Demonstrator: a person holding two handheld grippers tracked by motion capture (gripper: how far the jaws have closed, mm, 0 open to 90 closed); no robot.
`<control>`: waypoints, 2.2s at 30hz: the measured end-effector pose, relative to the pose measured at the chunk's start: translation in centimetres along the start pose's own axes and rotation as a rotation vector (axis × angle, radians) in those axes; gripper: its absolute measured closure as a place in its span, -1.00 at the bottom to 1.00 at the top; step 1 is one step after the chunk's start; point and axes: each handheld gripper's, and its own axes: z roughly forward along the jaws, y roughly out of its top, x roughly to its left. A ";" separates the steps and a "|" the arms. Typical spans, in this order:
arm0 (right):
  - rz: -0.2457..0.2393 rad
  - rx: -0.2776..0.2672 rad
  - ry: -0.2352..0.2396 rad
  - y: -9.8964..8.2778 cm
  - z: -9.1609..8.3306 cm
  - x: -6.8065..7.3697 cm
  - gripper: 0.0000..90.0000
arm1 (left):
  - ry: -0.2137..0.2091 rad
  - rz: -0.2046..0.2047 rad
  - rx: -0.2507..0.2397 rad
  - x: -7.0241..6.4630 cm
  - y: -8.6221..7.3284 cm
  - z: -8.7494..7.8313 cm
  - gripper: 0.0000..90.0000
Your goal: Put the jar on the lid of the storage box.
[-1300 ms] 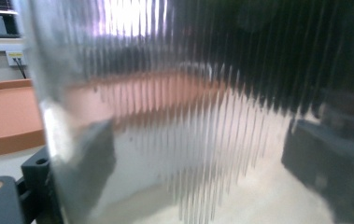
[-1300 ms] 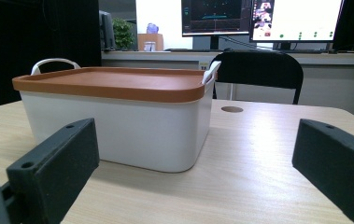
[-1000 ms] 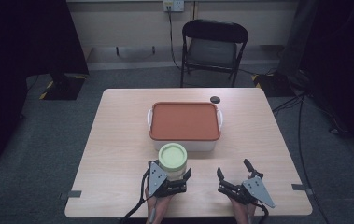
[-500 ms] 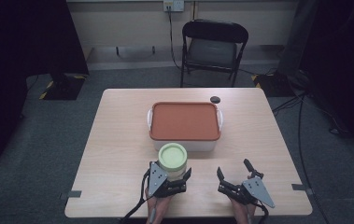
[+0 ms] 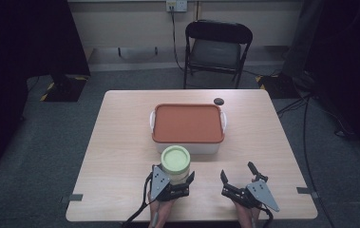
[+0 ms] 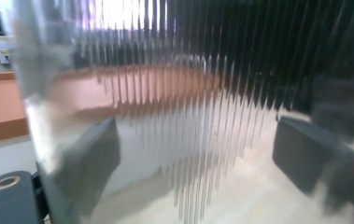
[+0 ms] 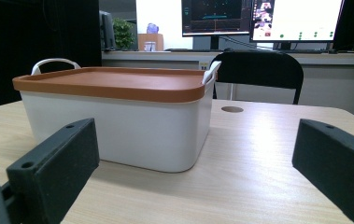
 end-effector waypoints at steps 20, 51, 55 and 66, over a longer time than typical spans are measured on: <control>0.000 0.000 -0.001 0.0 0.0 0.0 -1.00 | 0.001 -0.002 -0.001 0.0 -1.1 0.1 -0.78; -0.001 0.000 -0.001 0.0 0.0 0.0 -1.00 | 0.029 0.011 -0.004 -0.4 -1.6 0.0 -0.74; -0.001 0.000 -0.001 0.0 0.0 0.0 -1.00 | 0.034 0.010 -0.002 -0.5 -1.6 -0.1 -0.74; -0.001 0.000 -0.002 0.0 0.0 0.0 -0.99 | 0.057 0.016 0.004 -0.7 -1.5 -0.3 -0.74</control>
